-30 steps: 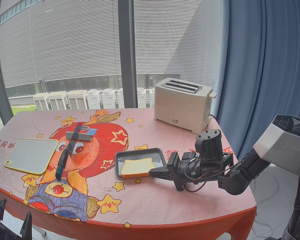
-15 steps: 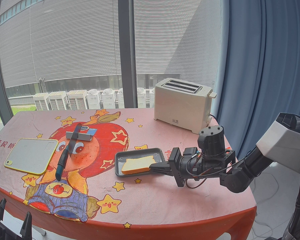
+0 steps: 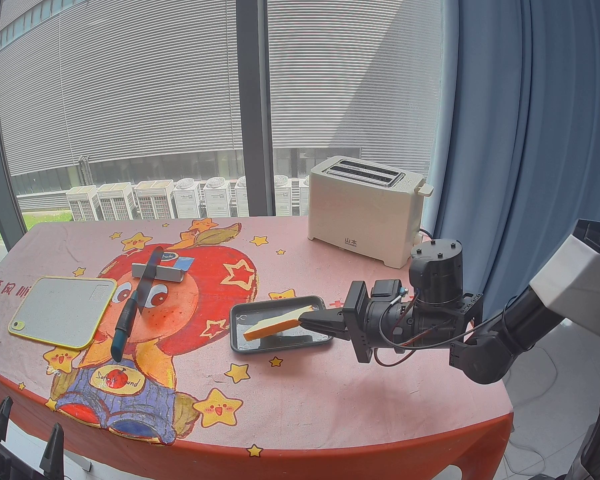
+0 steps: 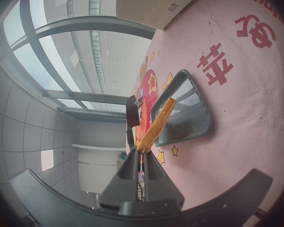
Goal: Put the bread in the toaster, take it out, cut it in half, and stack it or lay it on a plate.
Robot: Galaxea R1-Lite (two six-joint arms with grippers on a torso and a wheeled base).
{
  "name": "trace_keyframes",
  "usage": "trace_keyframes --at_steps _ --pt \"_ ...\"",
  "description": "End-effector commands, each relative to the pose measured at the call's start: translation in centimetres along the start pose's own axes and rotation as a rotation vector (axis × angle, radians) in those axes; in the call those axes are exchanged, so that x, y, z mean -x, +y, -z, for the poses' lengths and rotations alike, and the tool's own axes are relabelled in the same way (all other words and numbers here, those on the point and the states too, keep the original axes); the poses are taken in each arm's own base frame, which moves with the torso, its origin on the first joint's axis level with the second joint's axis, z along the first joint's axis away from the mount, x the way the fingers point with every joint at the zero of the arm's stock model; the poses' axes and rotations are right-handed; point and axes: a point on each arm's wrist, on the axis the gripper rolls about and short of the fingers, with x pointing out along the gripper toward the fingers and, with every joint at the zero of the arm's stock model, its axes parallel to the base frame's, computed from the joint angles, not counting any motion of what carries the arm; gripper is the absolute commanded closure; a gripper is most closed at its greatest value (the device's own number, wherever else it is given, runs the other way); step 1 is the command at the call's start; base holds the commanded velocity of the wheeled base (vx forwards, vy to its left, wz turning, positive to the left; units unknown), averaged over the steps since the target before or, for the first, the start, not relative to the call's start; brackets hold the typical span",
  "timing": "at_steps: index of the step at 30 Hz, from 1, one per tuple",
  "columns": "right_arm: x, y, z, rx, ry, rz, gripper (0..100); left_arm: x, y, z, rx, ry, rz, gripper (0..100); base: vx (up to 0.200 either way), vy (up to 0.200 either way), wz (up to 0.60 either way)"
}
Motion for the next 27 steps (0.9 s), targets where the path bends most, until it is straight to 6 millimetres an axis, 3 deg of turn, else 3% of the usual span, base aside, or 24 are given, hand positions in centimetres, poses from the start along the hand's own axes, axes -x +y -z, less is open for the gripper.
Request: trace_keyframes --at_steps 1,14,27 --pt "0.4 0.8 0.3 0.015 -0.001 -0.017 100 0.0 0.0 0.5 0.000 0.001 0.000 0 0.000 0.000 0.00" --pt "0.6 0.2 0.6 0.158 -0.072 0.028 100 0.0 0.0 0.5 0.000 0.001 0.000 0 0.000 0.000 0.00" --pt "0.2 -0.6 2.8 0.412 -0.110 0.113 100 0.0 0.0 0.5 0.000 0.001 0.000 0 0.000 0.000 0.00"
